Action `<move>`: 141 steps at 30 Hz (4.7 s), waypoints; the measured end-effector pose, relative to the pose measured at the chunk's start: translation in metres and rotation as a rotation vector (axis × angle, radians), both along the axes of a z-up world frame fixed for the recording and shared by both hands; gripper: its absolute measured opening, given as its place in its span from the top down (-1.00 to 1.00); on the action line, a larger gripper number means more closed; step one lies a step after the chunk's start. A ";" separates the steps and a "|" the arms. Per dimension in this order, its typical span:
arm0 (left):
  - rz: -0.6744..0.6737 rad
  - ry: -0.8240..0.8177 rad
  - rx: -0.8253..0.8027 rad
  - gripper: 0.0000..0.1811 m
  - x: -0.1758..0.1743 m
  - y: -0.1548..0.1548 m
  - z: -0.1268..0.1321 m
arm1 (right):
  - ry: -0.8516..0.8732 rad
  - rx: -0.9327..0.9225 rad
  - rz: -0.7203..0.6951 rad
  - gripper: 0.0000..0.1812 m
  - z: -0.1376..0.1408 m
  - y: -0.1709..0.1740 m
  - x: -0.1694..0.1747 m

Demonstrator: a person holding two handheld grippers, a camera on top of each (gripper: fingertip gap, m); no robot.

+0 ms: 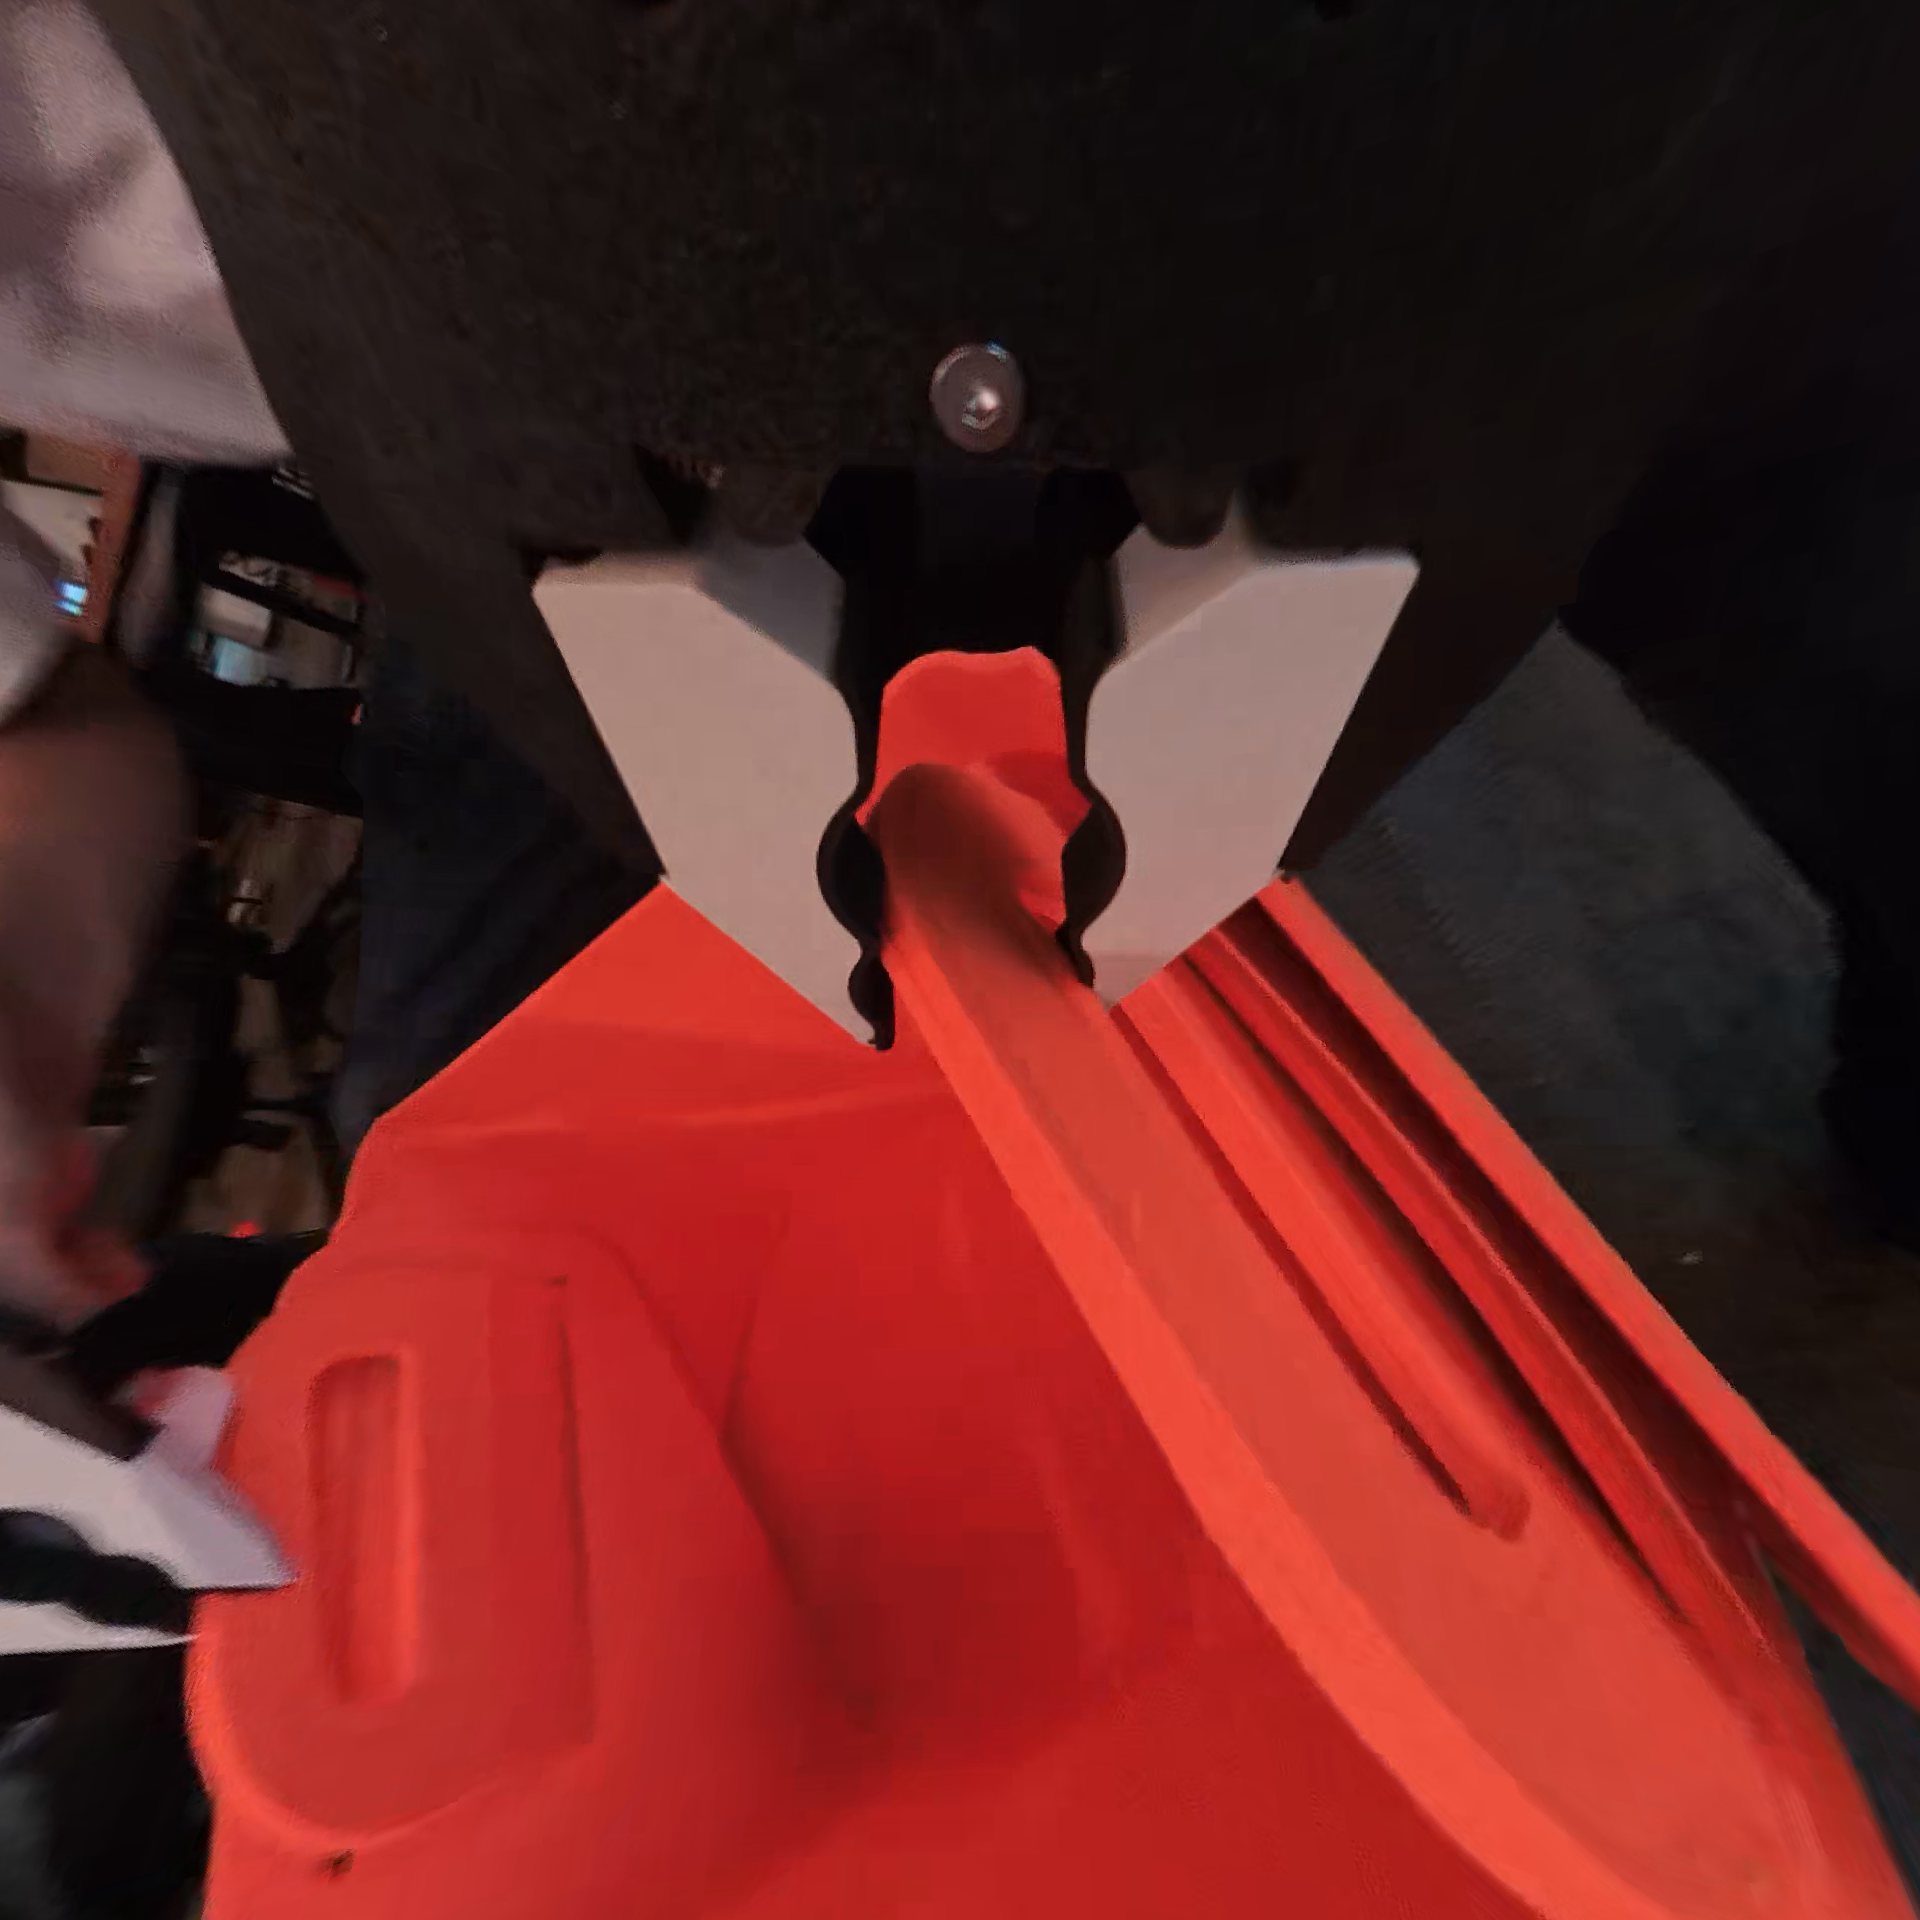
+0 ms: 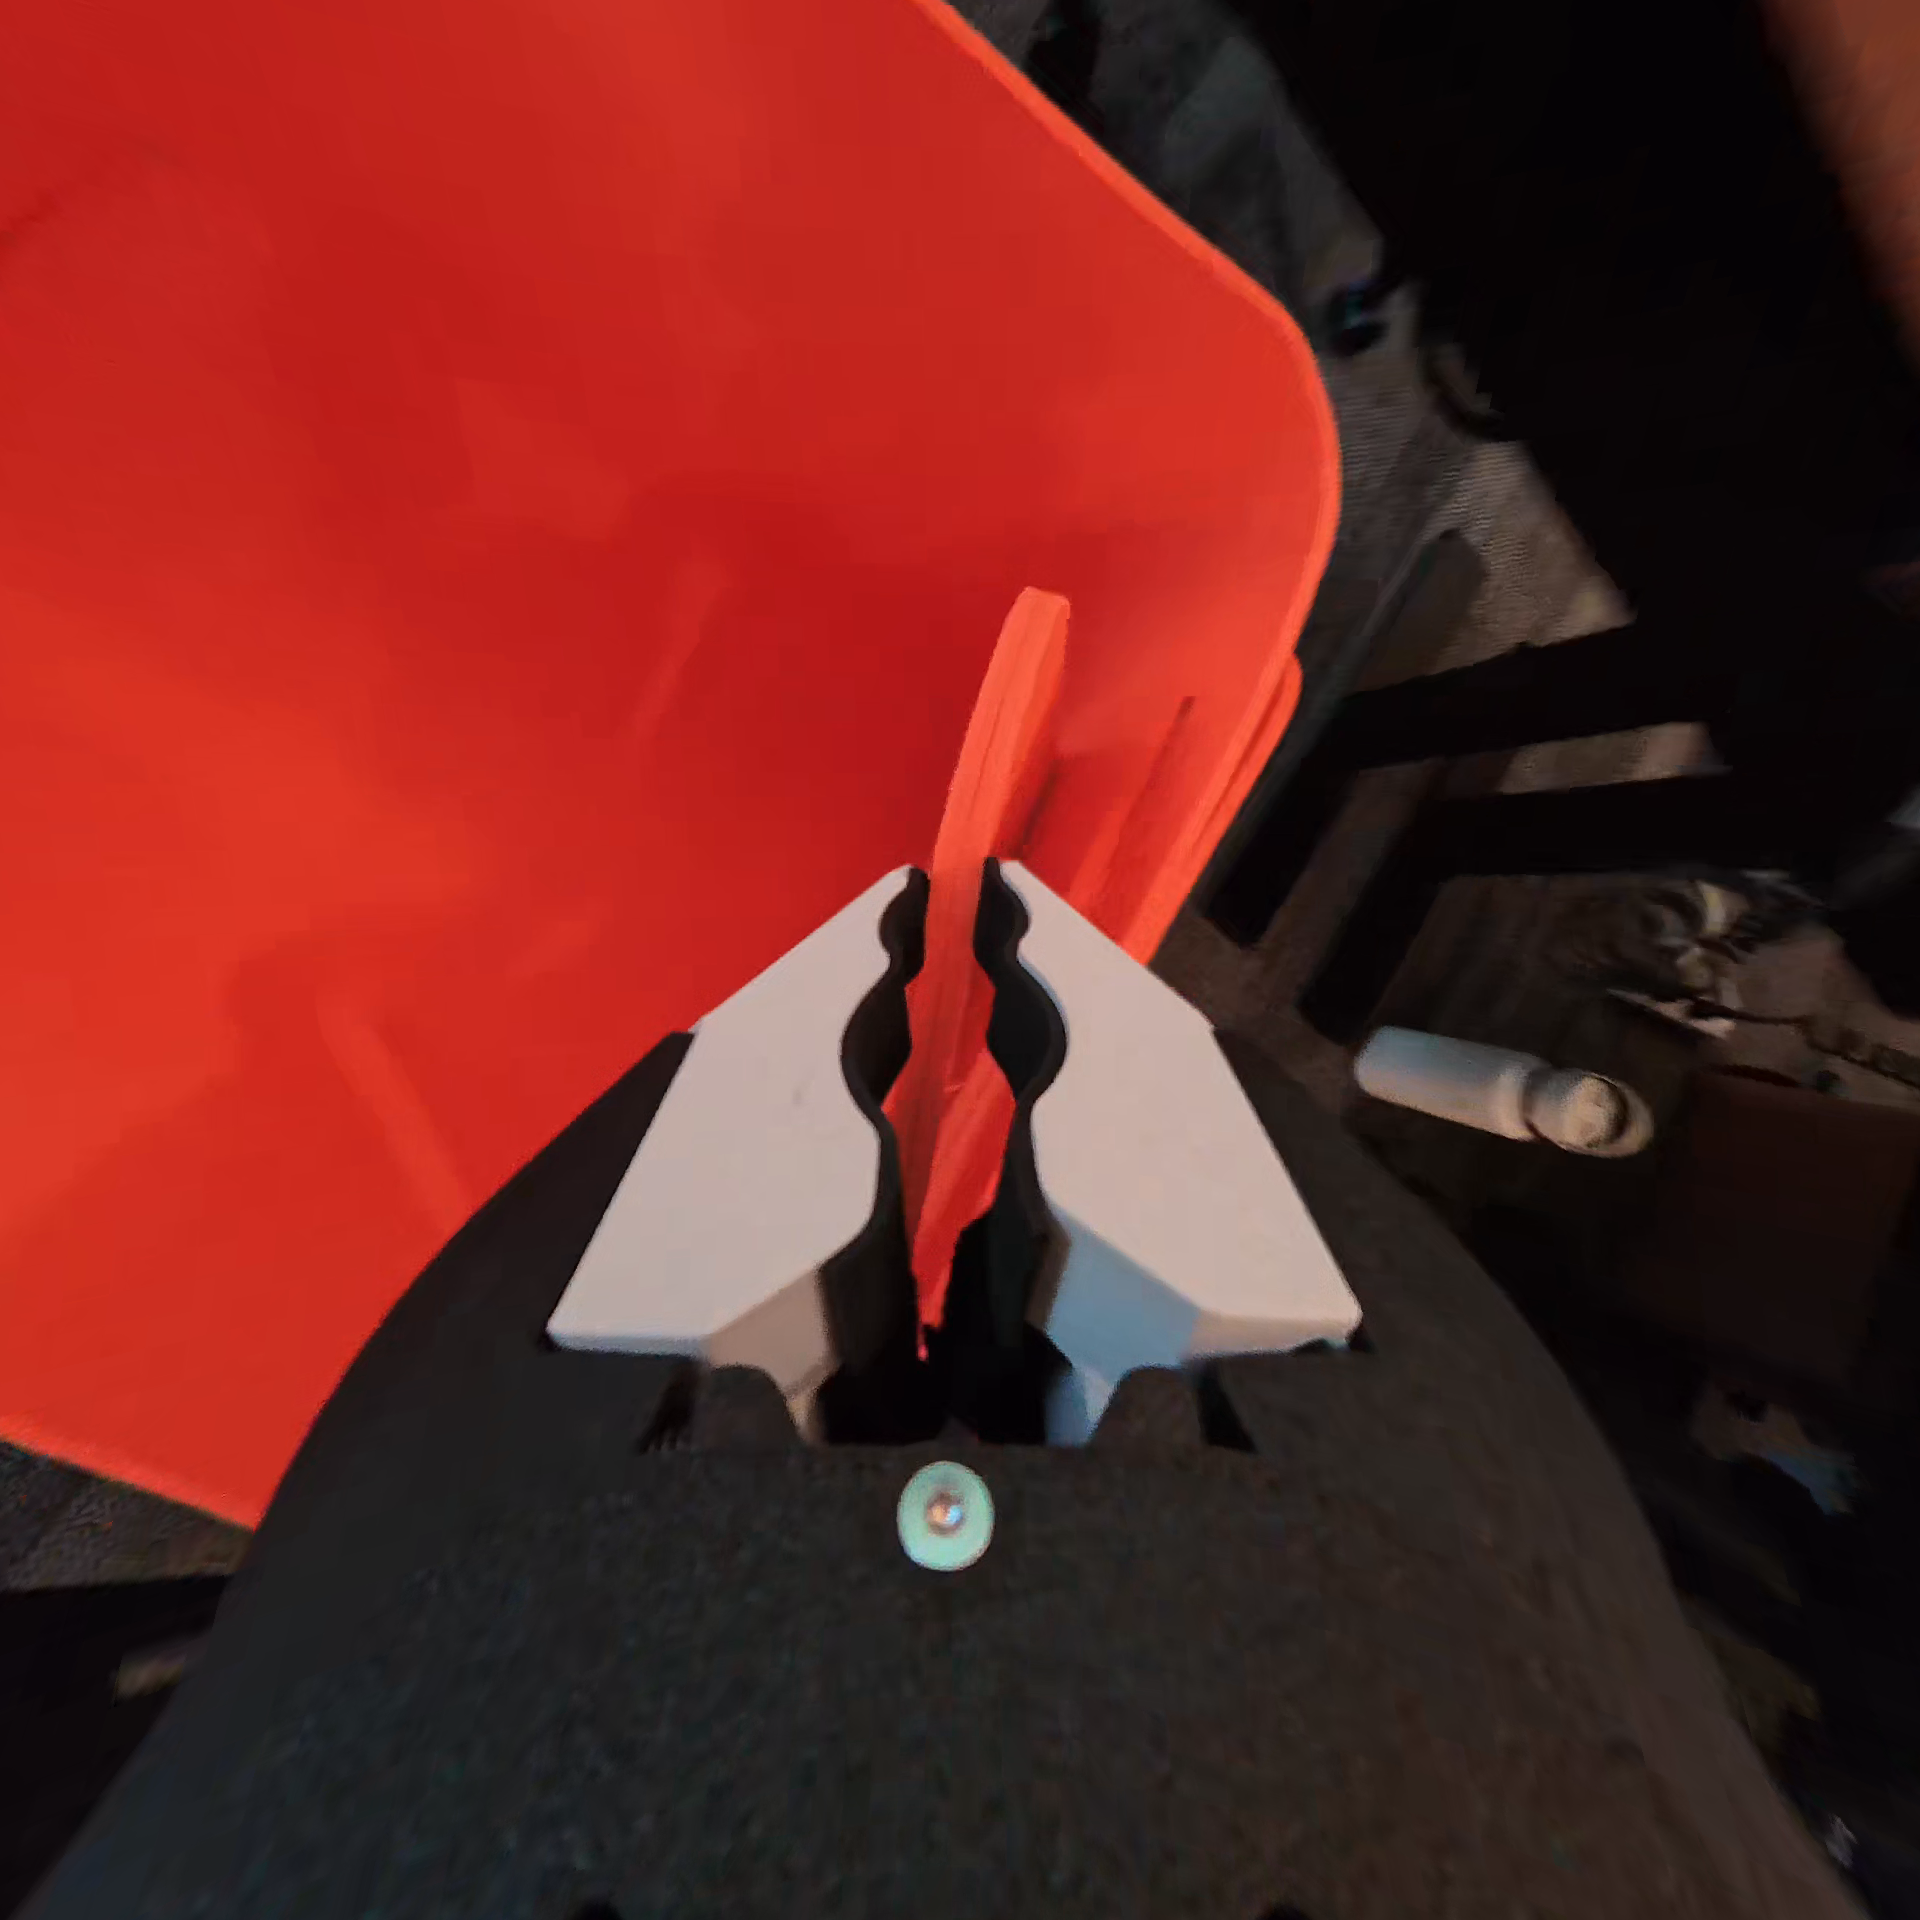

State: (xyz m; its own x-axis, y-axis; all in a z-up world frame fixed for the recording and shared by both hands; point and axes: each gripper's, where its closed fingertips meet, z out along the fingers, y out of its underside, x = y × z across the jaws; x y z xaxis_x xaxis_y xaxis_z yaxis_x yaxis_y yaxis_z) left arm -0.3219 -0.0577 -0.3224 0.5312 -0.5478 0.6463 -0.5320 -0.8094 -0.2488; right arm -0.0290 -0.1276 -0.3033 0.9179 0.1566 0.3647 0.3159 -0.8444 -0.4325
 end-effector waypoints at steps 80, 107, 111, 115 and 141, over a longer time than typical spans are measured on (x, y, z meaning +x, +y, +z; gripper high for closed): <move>-0.357 0.227 0.194 0.42 0.080 0.003 -0.107 | 1.018 0.198 -0.125 0.40 -0.064 0.096 -0.156; 0.325 -0.337 0.824 0.43 0.016 0.194 0.148 | 0.472 0.782 0.049 0.34 0.158 0.172 0.025; 0.288 -0.316 0.904 0.49 0.032 0.239 0.169 | 0.453 0.785 0.072 0.35 0.169 0.209 0.036; 0.290 -0.344 0.859 0.53 0.050 0.275 0.179 | 0.457 0.763 0.093 0.29 0.178 0.249 0.045; 0.140 -0.192 0.842 0.51 0.071 0.377 0.191 | 0.600 0.699 0.049 0.30 0.165 0.273 0.062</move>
State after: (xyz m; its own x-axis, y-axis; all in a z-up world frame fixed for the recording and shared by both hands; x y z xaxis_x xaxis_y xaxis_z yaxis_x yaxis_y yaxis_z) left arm -0.2510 0.3192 -0.1317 0.5530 -0.8211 0.1416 -0.3286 -0.3711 -0.8685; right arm 0.0325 0.1449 -0.1387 0.9819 0.1237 -0.1436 -0.0974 -0.3207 -0.9422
